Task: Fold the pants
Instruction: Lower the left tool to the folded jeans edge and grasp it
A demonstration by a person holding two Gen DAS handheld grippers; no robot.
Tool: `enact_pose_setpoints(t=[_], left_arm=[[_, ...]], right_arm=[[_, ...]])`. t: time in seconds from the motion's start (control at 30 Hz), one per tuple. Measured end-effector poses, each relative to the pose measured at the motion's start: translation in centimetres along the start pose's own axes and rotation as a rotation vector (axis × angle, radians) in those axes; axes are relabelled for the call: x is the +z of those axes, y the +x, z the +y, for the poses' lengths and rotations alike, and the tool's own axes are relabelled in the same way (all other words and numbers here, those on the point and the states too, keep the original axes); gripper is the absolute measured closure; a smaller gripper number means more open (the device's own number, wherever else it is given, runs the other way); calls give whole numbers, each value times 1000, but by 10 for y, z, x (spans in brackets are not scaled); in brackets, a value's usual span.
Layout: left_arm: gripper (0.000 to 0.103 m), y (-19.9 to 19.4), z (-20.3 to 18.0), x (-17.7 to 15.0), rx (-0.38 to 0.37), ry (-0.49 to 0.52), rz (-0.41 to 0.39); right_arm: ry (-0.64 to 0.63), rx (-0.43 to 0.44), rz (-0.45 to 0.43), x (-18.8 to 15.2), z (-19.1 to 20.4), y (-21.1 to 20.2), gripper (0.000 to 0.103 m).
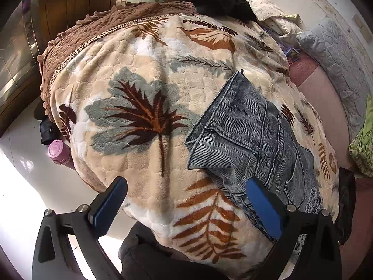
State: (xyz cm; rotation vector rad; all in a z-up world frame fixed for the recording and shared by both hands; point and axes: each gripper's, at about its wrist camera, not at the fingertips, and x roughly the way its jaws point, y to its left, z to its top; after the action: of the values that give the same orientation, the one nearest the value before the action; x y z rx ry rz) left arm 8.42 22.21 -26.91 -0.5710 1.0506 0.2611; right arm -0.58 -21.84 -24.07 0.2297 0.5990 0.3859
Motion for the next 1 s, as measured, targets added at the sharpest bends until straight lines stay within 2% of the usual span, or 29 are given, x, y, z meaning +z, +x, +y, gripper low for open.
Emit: enact_pose_setpoints(t=[0.23,0.5,0.6,0.63,0.67,0.7,0.77,0.87,1.0], left_arm=[[2,38,-10,13,-2,-31,82],[2,49,-21,30,-4,14,70],[5,50,-24,29,-3,44,56],[11,49,-25,28,-10,53,51],[32,48,-27,27,-36,70,45],[42,48,-30,27,-77,86,61],[47,47,-37,27,-69,111,51],[68,43,-45,26,-75,158,29],[79,20,-66,20,-33,275,-69]], right_arm=[[10,0,-12,1,-6,-6,44],[16,-3,-9,0,-9,-6,44],[17,-7,-14,0,-10,-6,44],[20,-7,-13,0,-10,-6,44],[23,-8,-12,0,-11,-5,44],[24,-9,-12,1,-12,-5,44],[25,-9,-15,1,-12,-6,44],[25,-10,-23,1,-12,-7,44],[33,-22,-32,1,-16,-9,44]])
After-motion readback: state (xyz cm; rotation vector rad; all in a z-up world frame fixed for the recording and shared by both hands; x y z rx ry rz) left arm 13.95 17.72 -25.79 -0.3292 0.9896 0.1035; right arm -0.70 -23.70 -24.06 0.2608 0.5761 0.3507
